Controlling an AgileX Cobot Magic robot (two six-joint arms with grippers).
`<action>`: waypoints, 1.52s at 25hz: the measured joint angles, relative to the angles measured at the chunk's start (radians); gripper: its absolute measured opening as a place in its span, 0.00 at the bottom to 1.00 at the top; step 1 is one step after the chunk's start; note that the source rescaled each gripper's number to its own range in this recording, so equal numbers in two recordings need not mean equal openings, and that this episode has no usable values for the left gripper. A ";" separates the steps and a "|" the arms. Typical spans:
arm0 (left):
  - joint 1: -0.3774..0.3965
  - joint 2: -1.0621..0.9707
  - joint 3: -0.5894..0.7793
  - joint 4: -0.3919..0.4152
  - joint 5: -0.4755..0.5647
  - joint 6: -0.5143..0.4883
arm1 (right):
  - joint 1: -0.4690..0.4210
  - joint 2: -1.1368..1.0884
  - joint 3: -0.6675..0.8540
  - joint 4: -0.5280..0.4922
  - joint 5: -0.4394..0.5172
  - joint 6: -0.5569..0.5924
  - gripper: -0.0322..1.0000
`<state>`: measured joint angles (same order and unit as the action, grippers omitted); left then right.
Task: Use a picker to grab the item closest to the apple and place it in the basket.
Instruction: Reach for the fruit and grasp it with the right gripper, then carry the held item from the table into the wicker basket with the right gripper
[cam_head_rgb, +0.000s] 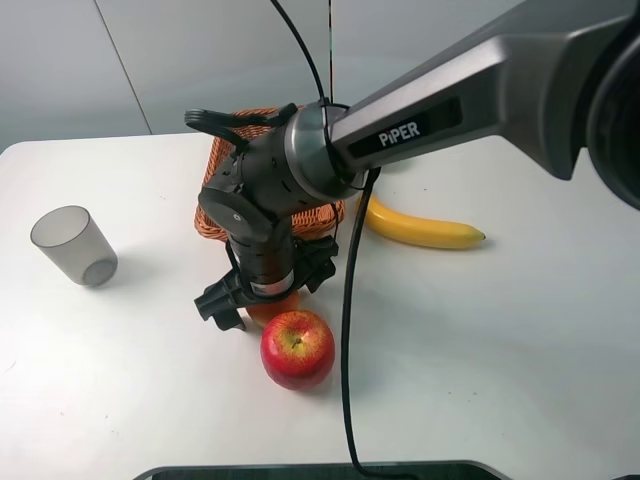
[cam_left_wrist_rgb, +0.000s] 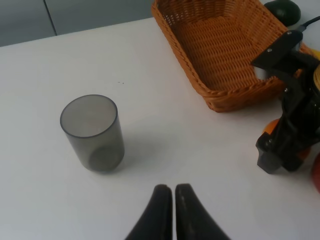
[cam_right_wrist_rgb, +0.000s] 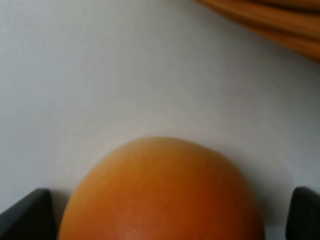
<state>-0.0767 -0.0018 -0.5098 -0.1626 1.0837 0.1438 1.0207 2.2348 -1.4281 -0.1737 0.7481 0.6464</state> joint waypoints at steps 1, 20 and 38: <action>0.000 0.000 0.000 0.000 0.000 0.000 | 0.000 0.001 0.000 0.000 0.000 0.000 1.00; 0.000 0.000 0.000 0.000 0.000 0.002 | 0.000 0.002 0.000 0.000 0.000 0.000 0.04; 0.000 0.000 0.000 0.000 0.000 0.002 | 0.000 0.002 0.000 0.000 -0.006 0.000 0.04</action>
<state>-0.0767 -0.0018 -0.5098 -0.1626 1.0837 0.1458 1.0207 2.2373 -1.4281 -0.1737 0.7421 0.6464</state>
